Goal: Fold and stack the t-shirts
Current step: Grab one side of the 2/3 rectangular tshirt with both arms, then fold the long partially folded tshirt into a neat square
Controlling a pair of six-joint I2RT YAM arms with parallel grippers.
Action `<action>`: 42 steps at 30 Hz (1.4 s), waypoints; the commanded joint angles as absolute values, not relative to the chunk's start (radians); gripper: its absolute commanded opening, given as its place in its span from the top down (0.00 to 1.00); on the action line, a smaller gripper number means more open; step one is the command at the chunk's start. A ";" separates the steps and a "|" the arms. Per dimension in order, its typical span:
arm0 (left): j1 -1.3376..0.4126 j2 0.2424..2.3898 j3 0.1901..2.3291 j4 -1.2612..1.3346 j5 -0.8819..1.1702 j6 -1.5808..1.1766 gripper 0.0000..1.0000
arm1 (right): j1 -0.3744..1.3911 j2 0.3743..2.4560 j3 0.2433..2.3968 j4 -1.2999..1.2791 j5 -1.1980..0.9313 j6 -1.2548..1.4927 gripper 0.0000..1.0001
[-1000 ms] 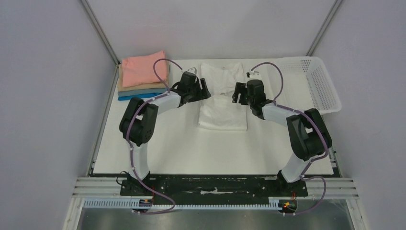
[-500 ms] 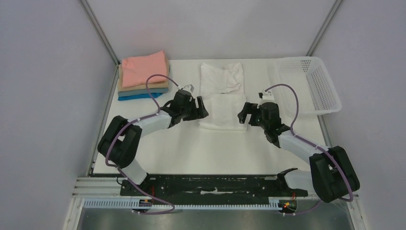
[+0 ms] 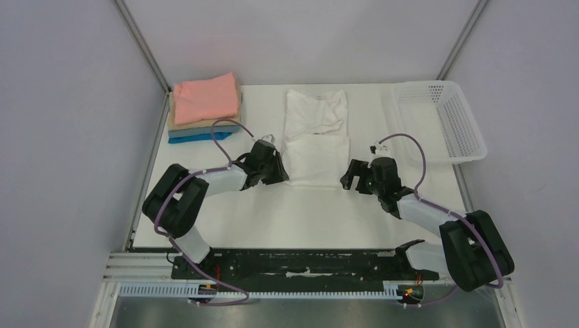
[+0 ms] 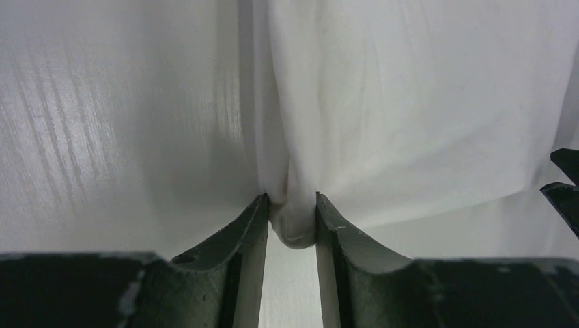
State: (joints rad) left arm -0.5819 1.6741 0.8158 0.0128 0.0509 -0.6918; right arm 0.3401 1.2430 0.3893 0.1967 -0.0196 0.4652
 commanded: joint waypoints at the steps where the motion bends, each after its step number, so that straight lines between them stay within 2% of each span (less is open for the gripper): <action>1: -0.583 1.696 0.768 -0.024 0.026 -0.732 0.66 | 0.338 1.228 0.372 0.212 -0.029 0.504 0.09; 5: -0.584 1.703 0.758 -0.005 0.053 -0.752 0.80 | 0.340 1.242 0.352 0.235 -0.072 0.531 0.23; 11: -0.585 1.711 0.741 0.038 0.060 -0.771 0.88 | 0.351 1.297 0.333 0.314 -0.134 0.573 0.38; 16: -0.586 1.718 0.736 0.061 0.067 -0.787 0.92 | 0.386 1.335 0.320 0.369 -0.188 0.582 0.59; 17: -0.586 1.720 0.741 0.063 0.069 -0.788 0.97 | 0.392 1.338 0.310 0.379 -0.192 0.588 0.64; 19: -0.586 1.720 0.749 0.067 0.078 -0.790 0.98 | 0.394 1.345 0.290 0.395 -0.199 0.596 0.75; 20: -0.586 1.719 0.750 0.070 0.078 -0.792 0.98 | 0.394 1.352 0.286 0.399 -0.199 0.598 0.83; 21: -0.587 1.716 0.748 0.075 0.078 -0.794 0.98 | 0.394 1.359 0.284 0.403 -0.200 0.598 0.98; 26: -0.589 1.628 0.668 0.070 0.068 -0.800 0.98 | 0.396 1.319 0.251 0.351 -0.223 0.573 1.00; 30: -0.633 1.462 0.513 0.043 0.024 -0.821 0.98 | 0.405 1.153 0.183 0.164 -0.183 0.508 1.00; 34: -0.814 1.266 0.347 0.072 -0.057 -0.952 0.98 | 0.530 0.973 0.099 0.025 -0.172 0.555 1.00; 39: -1.025 0.943 0.196 -0.069 -0.203 -1.134 0.98 | 0.700 0.691 0.008 -0.177 -0.110 0.688 1.00; 42: -1.149 0.786 0.132 -0.099 -0.243 -1.213 0.98 | 0.765 0.553 -0.049 -0.231 -0.160 0.759 1.00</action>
